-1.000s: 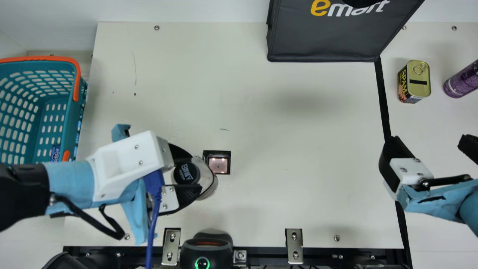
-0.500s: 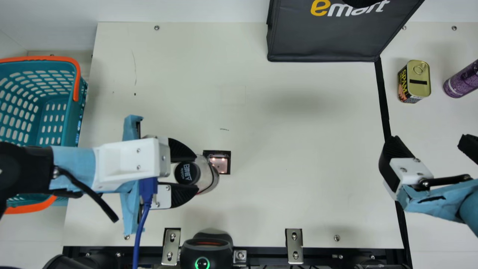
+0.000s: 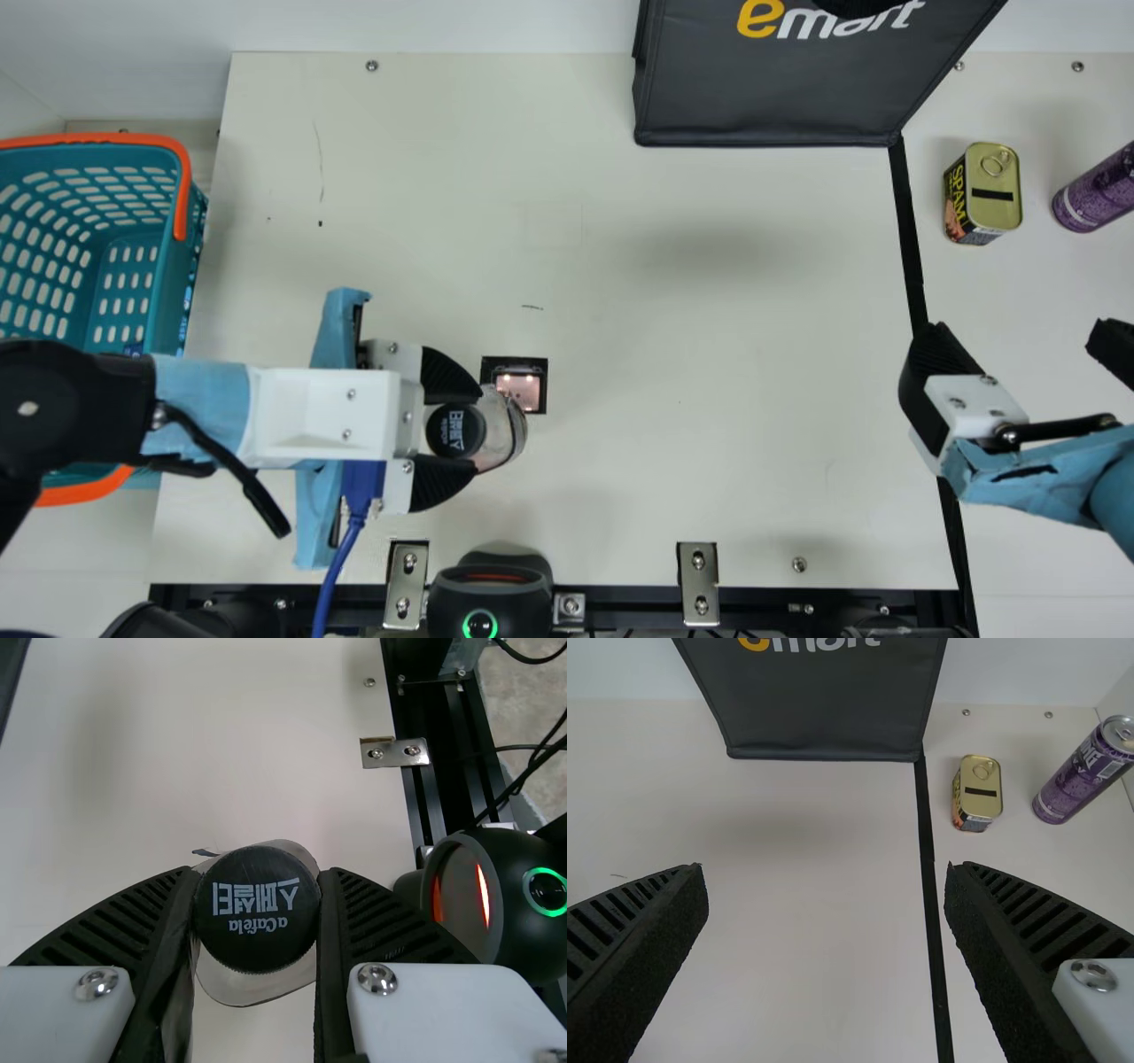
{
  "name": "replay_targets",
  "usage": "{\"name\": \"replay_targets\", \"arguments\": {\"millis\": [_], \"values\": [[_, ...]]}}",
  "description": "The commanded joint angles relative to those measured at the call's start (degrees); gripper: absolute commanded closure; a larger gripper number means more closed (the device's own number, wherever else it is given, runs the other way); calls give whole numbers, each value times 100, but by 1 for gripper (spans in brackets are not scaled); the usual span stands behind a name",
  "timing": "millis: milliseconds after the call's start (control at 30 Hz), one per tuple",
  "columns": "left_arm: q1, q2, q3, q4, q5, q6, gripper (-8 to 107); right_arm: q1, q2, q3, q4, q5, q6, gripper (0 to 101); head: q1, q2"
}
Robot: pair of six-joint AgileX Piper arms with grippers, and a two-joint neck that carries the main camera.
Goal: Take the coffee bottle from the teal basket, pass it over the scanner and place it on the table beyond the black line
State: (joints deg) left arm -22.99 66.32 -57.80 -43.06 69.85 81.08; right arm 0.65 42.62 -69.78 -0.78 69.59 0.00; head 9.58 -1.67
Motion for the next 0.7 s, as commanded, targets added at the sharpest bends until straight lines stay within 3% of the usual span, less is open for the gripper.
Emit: {"name": "replay_targets", "arguments": {"millis": [0,467,667], "values": [[45,23,-40,-14,5,-22,107,0,0,0,0,0,0,6,-166,9],[217,385,-667,43,5,-817,107,0,0,0,0,6,0,6,-166,9],[-308,654,-802,232,-555,-1505,107,0,0,0,0,6,0,6,-166,9]]}}
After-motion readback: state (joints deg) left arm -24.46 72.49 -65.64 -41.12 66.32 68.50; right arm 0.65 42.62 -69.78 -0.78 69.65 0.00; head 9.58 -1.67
